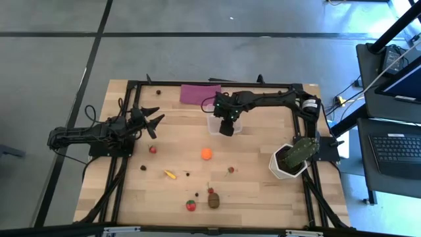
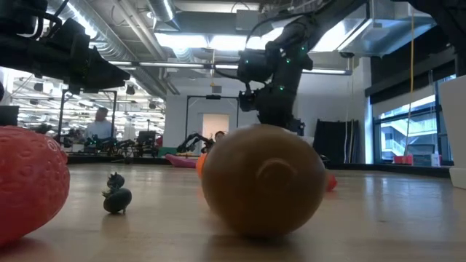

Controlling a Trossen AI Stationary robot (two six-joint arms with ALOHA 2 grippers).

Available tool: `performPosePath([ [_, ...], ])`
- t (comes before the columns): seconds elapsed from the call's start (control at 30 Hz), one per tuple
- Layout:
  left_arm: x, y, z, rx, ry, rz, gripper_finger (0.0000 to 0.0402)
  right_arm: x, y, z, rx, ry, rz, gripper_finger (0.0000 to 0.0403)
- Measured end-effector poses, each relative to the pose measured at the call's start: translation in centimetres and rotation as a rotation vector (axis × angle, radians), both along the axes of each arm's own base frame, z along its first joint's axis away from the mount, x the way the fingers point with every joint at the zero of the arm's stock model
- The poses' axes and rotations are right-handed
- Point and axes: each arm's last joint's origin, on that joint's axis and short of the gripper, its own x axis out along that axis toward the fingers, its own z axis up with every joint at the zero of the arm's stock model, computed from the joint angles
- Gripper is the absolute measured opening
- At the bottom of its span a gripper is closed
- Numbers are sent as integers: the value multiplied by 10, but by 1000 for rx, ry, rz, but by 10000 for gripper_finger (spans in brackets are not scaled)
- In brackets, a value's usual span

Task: Pick and placing Produce into tupperware
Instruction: Put the right blackberry into the transparent bin, then put the right red strawberry into the transparent bin

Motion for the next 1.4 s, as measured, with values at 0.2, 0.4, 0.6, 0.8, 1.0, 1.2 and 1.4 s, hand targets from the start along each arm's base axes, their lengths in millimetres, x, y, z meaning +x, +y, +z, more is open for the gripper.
performPosePath([
  [0.2, 0, 0, 0, 0, 0, 0, 206, 0, 0, 0, 0, 1, 1, 164],
  [0.4, 0, 0, 0, 0, 0, 0, 206, 0, 0, 0, 0, 1, -1, 167],
  [0.6, 0, 0, 0, 0, 0, 0, 206, -1, -7, 14, -17, 8, 43, 167],
  [0.8, 0, 0, 0, 0, 0, 0, 206, -5, -8, 55, -84, -60, 186, 167],
  [1.0, 0, 0, 0, 0, 0, 0, 206, -20, 4, 90, -109, -135, 428, 168],
  [1.2, 0, 0, 0, 0, 0, 0, 206, -28, 30, 105, -11, -197, 625, 168],
  [1.4, 0, 0, 0, 0, 0, 0, 206, -21, 59, 105, 28, -203, 660, 168],
])
